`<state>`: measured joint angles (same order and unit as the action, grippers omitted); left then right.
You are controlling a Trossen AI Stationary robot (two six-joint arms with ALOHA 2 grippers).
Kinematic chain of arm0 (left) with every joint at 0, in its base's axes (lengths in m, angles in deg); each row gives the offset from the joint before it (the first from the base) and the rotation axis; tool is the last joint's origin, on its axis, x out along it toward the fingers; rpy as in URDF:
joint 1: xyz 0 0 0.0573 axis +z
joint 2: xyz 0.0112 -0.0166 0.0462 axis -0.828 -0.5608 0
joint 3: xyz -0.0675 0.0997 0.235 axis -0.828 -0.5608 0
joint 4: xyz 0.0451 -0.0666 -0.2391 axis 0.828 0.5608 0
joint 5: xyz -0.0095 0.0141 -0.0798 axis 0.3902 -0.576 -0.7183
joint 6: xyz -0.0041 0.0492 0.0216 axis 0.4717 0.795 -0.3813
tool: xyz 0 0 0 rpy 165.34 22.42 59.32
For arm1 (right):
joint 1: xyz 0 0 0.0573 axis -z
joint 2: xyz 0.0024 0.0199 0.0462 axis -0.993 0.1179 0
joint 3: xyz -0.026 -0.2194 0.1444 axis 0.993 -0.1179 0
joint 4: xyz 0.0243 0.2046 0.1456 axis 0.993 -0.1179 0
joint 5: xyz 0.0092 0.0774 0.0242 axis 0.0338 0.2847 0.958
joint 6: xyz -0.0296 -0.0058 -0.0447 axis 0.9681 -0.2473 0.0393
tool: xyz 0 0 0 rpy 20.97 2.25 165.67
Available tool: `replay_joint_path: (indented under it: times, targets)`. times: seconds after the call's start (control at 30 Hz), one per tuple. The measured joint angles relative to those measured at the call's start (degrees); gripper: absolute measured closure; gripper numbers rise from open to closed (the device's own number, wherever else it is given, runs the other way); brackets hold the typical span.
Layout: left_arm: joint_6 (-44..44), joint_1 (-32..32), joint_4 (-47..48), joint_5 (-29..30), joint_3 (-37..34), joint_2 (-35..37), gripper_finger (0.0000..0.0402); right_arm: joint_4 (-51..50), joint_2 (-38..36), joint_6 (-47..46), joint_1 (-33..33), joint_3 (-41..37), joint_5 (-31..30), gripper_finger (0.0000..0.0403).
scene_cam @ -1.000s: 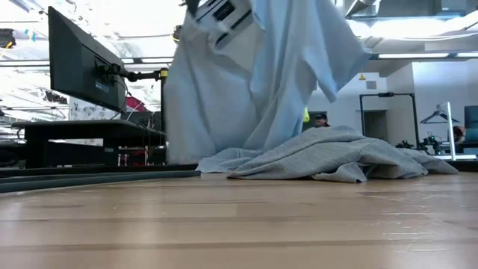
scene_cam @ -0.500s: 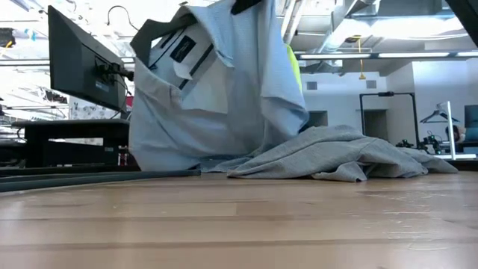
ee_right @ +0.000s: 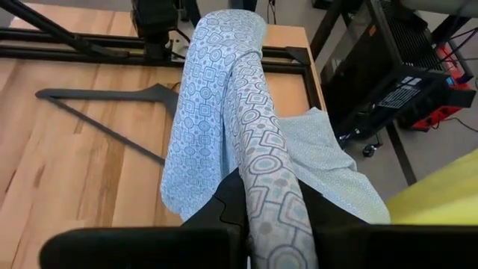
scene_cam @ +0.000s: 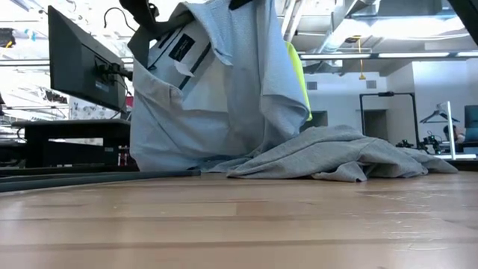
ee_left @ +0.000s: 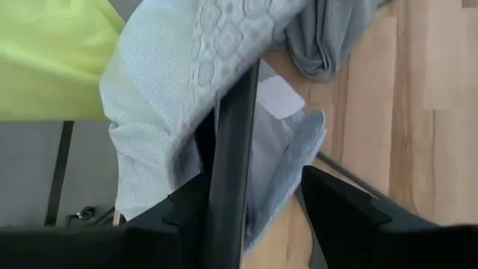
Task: Hang clothes
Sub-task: Unhang the blue polo from the rack
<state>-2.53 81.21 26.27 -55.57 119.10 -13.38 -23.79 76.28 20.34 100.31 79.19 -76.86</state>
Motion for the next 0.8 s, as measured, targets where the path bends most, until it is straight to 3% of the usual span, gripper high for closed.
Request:
replay_joint_path:
  times: [0.17, 0.3, 0.43, 0.53, 0.6, 0.7, 0.8]
  targets:
    - [0.21, 0.02, -2.85, -0.06, 0.07, 0.17, 0.0286, 1.02, -0.02, -1.59, -0.13, 0.00, -0.23, 0.0379]
    - [0.59, 0.01, -3.07, -0.38, 0.03, 0.02, 0.0372, 1.20, -0.03, -3.14, -0.11, 0.02, -0.44, 0.0343]
    - [0.87, -0.02, -3.23, 0.13, -0.02, 0.46, 0.0377, -2.79, -0.13, -3.66, -0.50, 0.07, -0.58, 0.0297]
    - [0.86, -0.02, -3.30, 0.13, -0.02, 0.83, 0.0377, -7.05, -0.13, -6.41, -0.17, 0.07, -0.76, 0.0283]
    - [0.65, -0.05, -3.13, 0.14, -0.02, 1.24, 0.0377, -11.07, 0.14, -7.27, 0.36, 0.08, -1.25, 0.0305]
    - [0.67, -0.13, -1.65, 0.14, -0.02, 2.20, 0.0377, -15.69, 0.44, -6.81, 1.64, 0.03, -2.61, 0.0383]
    - [0.39, -0.13, 0.75, 0.14, -0.02, 3.24, 0.0377, -16.45, -0.38, -8.22, 3.42, 0.00, -3.45, 0.0398]
